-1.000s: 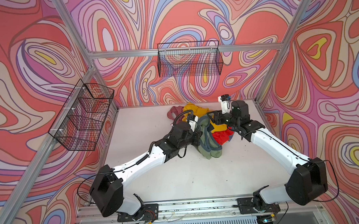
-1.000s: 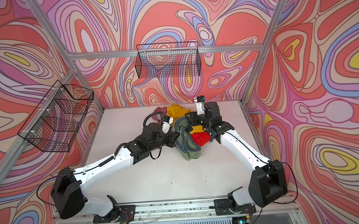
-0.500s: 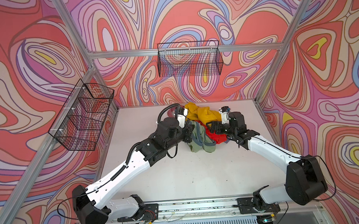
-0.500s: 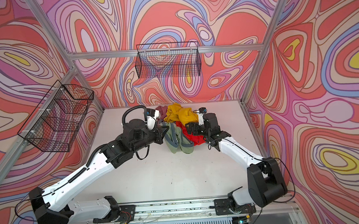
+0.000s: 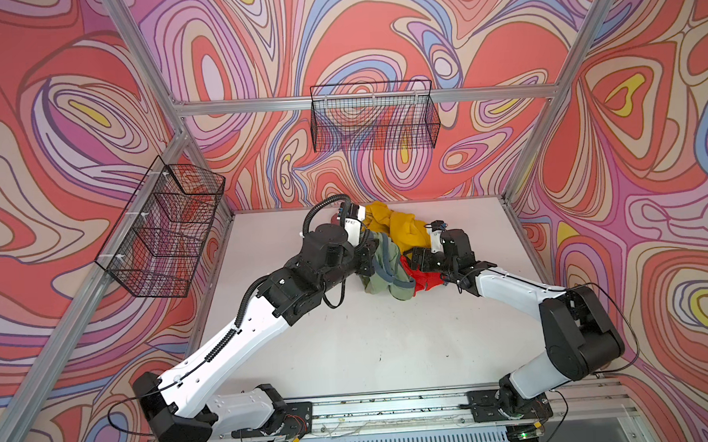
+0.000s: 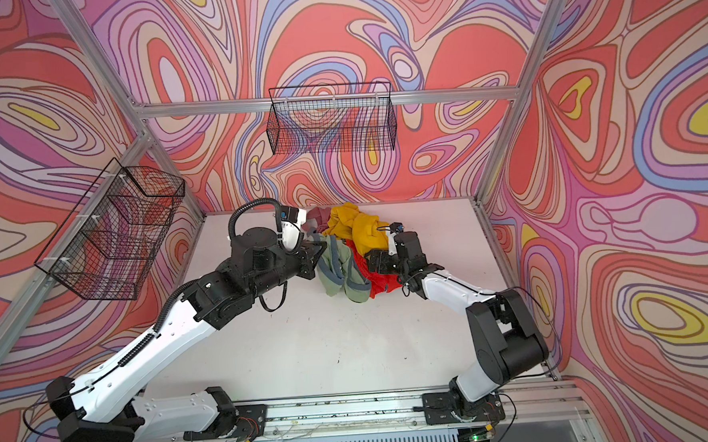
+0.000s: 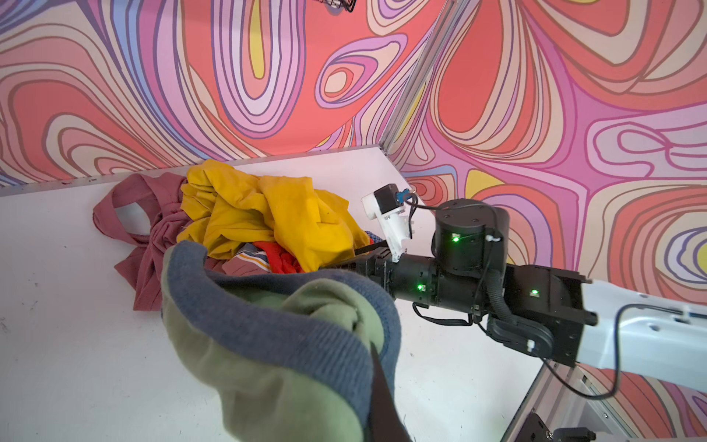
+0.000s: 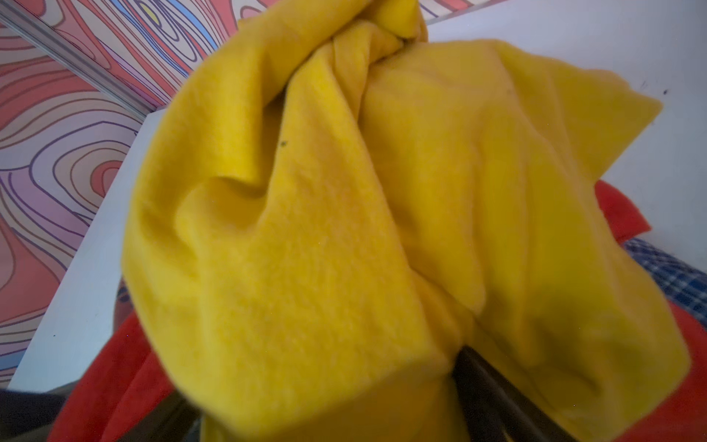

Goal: Pick out a specific cloth from the pile

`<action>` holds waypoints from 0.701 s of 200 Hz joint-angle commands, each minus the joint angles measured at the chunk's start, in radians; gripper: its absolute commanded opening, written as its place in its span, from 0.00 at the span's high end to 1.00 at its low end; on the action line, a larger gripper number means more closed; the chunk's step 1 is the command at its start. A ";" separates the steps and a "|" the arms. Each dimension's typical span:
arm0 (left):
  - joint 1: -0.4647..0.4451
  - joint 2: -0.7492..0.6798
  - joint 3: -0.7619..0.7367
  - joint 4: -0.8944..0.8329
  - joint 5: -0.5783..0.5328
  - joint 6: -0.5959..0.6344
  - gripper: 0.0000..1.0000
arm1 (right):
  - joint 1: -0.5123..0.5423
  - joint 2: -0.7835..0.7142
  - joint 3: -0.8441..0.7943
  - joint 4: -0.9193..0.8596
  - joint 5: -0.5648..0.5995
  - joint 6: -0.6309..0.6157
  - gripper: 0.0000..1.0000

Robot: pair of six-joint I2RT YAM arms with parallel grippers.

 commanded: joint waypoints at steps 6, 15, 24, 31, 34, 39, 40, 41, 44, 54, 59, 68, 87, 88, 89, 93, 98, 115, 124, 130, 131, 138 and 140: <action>-0.002 -0.040 0.096 0.024 -0.037 0.036 1.00 | -0.006 0.061 -0.017 -0.009 0.054 0.009 0.06; -0.002 -0.045 0.109 0.014 -0.049 0.041 1.00 | -0.005 0.072 -0.019 -0.007 0.061 0.010 0.06; -0.002 -0.048 0.119 0.007 -0.058 0.048 1.00 | -0.005 0.081 -0.021 -0.004 0.069 0.010 0.06; -0.001 -0.052 0.125 0.004 -0.062 0.050 1.00 | -0.005 0.090 -0.022 -0.002 0.075 0.013 0.05; -0.002 -0.054 0.126 0.003 -0.064 0.051 1.00 | -0.005 0.095 -0.021 -0.002 0.078 0.013 0.05; -0.001 -0.054 0.130 0.001 -0.063 0.052 1.00 | -0.006 0.101 -0.021 -0.004 0.084 0.015 0.05; -0.001 -0.055 0.131 0.001 -0.064 0.052 1.00 | -0.007 0.102 -0.021 -0.004 0.085 0.017 0.05; -0.002 -0.055 0.131 0.001 -0.064 0.053 1.00 | -0.007 0.104 -0.021 -0.004 0.087 0.017 0.05; -0.002 -0.055 0.132 -0.001 -0.065 0.051 1.00 | -0.007 0.107 -0.019 -0.004 0.091 0.018 0.05; -0.002 -0.057 0.138 -0.002 -0.062 0.048 1.00 | -0.009 0.118 -0.017 -0.002 0.100 0.024 0.05; -0.002 -0.057 0.139 -0.004 -0.060 0.046 1.00 | -0.011 0.124 -0.017 -0.002 0.101 0.028 0.05; -0.002 -0.056 0.142 -0.006 -0.055 0.044 1.00 | -0.015 0.132 -0.016 0.000 0.103 0.034 0.05; -0.002 -0.059 0.144 -0.006 -0.037 0.034 1.00 | -0.020 0.142 -0.017 0.008 0.102 0.042 0.05; -0.002 -0.059 0.144 -0.007 -0.034 0.033 1.00 | -0.020 0.144 -0.017 0.008 0.102 0.043 0.05; -0.002 -0.059 0.144 -0.007 -0.032 0.031 1.00 | -0.021 0.144 -0.017 0.008 0.104 0.044 0.05; -0.001 -0.059 0.146 -0.007 -0.026 0.026 1.00 | -0.021 0.146 -0.018 0.010 0.106 0.046 0.05; -0.002 -0.058 0.146 -0.006 -0.014 0.019 1.00 | -0.022 0.149 -0.017 0.011 0.106 0.048 0.05; -0.002 -0.058 0.149 0.000 0.035 0.013 1.00 | -0.030 0.156 -0.018 0.014 0.108 0.059 0.05; -0.011 -0.057 0.158 -0.009 0.040 0.017 1.00 | -0.033 0.157 -0.017 0.016 0.108 0.066 0.05; -0.015 -0.057 0.165 -0.017 0.037 0.023 1.00 | -0.034 0.159 -0.017 0.018 0.106 0.068 0.05; -0.017 -0.057 0.167 -0.019 0.036 0.024 1.00 | -0.034 0.160 -0.018 0.018 0.106 0.069 0.05; -0.025 -0.059 0.176 -0.026 0.021 0.036 1.00 | -0.035 0.162 -0.016 0.019 0.104 0.071 0.05; -0.027 -0.059 0.177 -0.028 0.016 0.039 1.00 | -0.036 0.163 -0.016 0.020 0.103 0.072 0.05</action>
